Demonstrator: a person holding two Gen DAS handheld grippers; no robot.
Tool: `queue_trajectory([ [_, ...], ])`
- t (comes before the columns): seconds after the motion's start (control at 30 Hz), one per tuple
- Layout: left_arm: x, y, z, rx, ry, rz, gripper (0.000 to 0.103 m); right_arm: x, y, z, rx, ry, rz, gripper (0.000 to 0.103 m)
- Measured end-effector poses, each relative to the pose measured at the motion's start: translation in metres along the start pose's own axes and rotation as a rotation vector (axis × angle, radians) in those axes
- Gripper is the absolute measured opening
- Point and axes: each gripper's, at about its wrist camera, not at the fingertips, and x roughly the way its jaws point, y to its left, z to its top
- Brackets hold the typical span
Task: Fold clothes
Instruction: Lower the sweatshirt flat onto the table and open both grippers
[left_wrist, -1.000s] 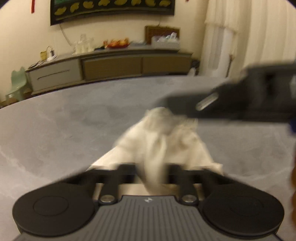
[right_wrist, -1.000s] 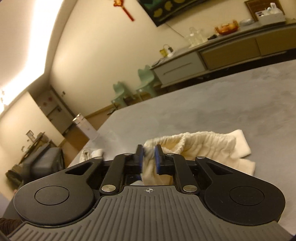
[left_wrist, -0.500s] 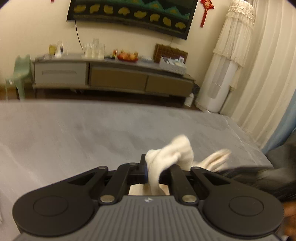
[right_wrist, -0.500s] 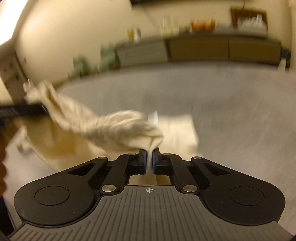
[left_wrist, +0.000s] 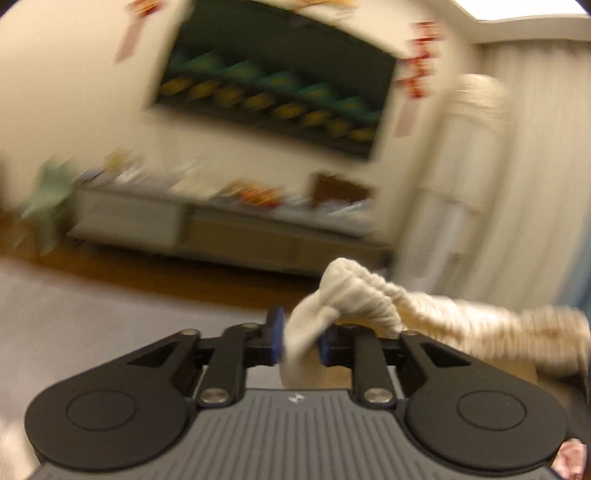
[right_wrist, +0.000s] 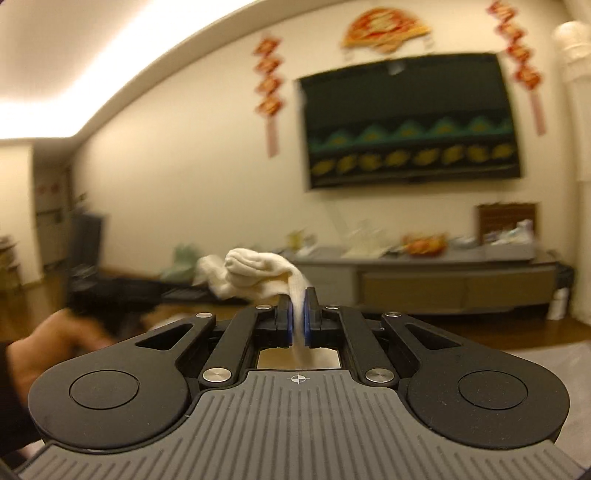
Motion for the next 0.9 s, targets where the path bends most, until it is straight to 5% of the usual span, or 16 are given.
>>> queue_trajectory([
  [0.17, 0.008, 0.092, -0.097, -0.17, 0.237, 0.185, 0.021, 0.067, 0.085, -0.12, -0.103, 0.337, 0.107, 0.013],
  [0.27, -0.012, 0.111, -0.12, -0.203, 0.264, 0.2, 0.022, 0.085, 0.103, -0.166, -0.132, 0.474, 0.137, 0.016],
  [0.4, -0.041, 0.107, -0.124, -0.2, 0.231, 0.144, 0.035, 0.066, 0.078, -0.15, -0.069, 0.463, 0.211, 0.043],
  [0.47, -0.04, 0.095, -0.12, -0.167, 0.227, 0.082, 0.039, 0.061, 0.055, -0.129, -0.014, 0.419, 0.149, 0.049],
  [0.67, 0.019, 0.073, -0.114, -0.034, 0.266, 0.069, 0.04, 0.122, -0.057, -0.106, 0.184, 0.455, -0.203, 0.053],
  [0.9, 0.051, 0.088, -0.122, 0.007, 0.347, 0.066, 0.039, 0.199, -0.09, -0.127, 0.199, 0.568, -0.19, 0.047],
])
